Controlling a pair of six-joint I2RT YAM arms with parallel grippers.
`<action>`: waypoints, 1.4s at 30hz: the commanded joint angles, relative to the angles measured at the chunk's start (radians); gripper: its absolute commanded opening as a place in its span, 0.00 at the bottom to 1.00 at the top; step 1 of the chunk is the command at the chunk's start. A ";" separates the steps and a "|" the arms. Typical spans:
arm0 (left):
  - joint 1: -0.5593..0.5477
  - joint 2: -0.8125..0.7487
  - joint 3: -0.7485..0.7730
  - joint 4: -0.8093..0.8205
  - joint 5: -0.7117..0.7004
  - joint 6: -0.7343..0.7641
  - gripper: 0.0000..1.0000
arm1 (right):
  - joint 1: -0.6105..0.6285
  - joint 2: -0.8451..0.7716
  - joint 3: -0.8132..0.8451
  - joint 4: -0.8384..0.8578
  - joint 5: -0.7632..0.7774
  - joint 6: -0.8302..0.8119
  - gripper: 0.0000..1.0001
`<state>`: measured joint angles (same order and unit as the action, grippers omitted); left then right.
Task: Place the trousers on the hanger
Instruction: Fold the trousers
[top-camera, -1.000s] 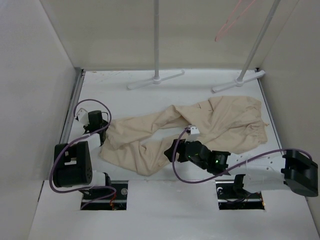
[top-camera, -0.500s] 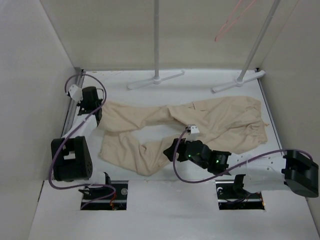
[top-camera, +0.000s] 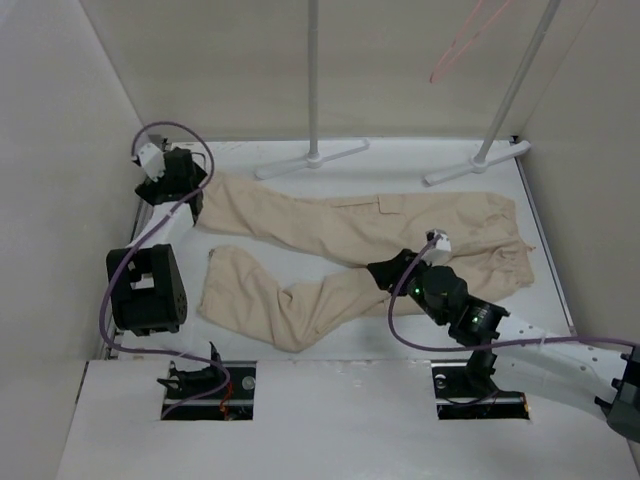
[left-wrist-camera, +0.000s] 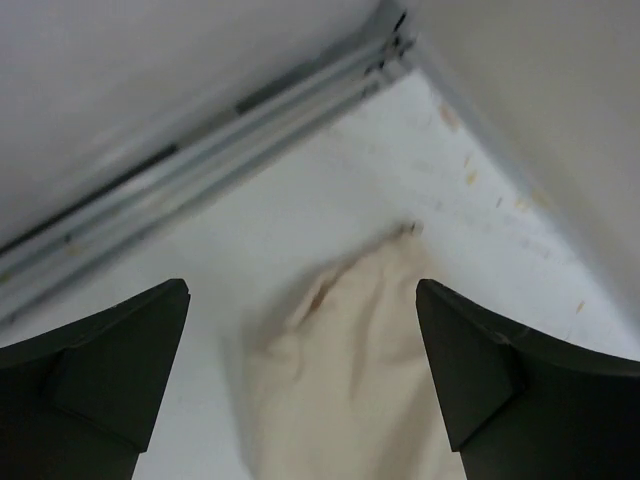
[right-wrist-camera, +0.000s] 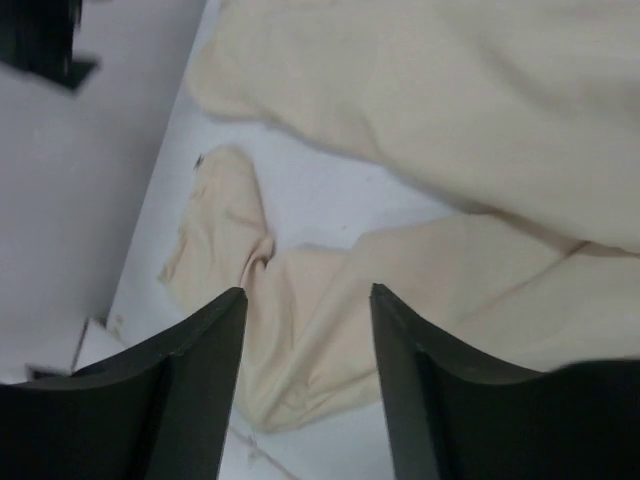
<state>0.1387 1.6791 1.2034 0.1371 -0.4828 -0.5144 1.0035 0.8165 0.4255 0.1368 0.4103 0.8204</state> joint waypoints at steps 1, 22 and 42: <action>-0.133 -0.099 -0.122 0.088 -0.082 -0.006 1.00 | -0.100 -0.022 -0.001 -0.022 -0.034 -0.032 0.41; -0.030 0.047 -0.363 0.320 0.190 -0.216 0.42 | -0.056 -0.116 -0.065 -0.063 -0.073 -0.037 0.31; 0.060 -0.198 -0.418 0.209 0.027 -0.236 1.00 | -0.104 -0.010 -0.001 -0.051 -0.065 -0.075 0.73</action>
<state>0.2741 1.6043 0.8295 0.3141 -0.4206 -0.7769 0.9085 0.7994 0.3710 0.0517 0.3325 0.7704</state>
